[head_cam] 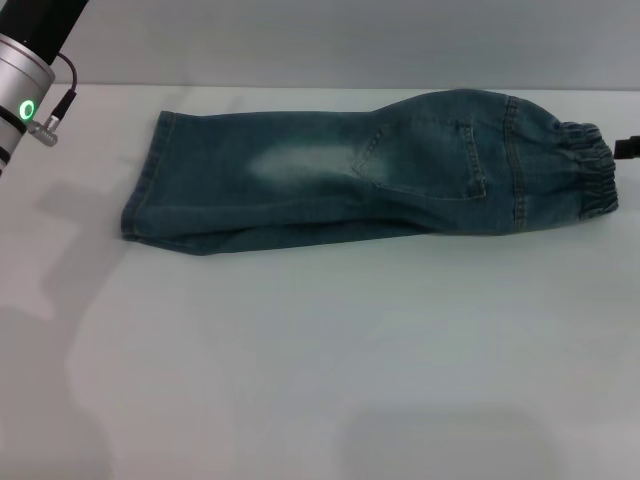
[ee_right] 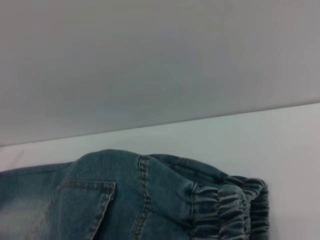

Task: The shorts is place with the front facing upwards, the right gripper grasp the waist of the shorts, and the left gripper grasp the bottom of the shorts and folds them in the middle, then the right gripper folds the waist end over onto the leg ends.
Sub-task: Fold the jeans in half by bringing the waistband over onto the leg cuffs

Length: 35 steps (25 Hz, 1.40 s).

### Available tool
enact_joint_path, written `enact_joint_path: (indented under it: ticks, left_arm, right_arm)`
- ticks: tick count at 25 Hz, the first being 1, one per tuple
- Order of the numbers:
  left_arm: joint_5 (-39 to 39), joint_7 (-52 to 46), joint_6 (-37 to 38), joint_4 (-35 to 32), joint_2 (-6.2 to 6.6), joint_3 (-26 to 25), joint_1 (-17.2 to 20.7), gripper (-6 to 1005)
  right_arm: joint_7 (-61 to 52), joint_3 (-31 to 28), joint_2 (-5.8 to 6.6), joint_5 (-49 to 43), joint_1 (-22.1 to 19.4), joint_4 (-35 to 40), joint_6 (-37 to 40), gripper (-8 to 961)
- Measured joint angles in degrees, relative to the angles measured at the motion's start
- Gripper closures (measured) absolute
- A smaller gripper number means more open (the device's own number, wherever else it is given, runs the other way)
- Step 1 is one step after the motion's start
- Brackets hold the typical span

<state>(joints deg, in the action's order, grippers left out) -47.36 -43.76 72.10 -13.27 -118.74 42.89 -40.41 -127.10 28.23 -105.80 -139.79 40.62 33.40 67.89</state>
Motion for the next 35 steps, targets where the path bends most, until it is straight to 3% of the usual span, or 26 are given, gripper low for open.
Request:
enact_joint_path:
  ticks: [15, 21, 35]
  left_arm:
    - [0.80, 0.16, 0.33, 1.50, -0.03, -0.08, -0.91, 162]
    - [0.87, 0.16, 0.30, 1.98, -0.07, -0.09, -0.91, 163]
    - [1.58, 0.17, 0.30, 2.11, -0.08, -0.09, -0.89, 162]
  right_arm:
    - [3.09, 3.52, -2.13, 1.25, 0.23, -2.53, -6.29, 510]
    - [5.08, 3.91, -2.31, 5.95, 0.61, -2.98, -4.19, 510]
    - [5.07, 6.09, -2.27, 5.82, 0.26, -3.79, -3.15, 510]
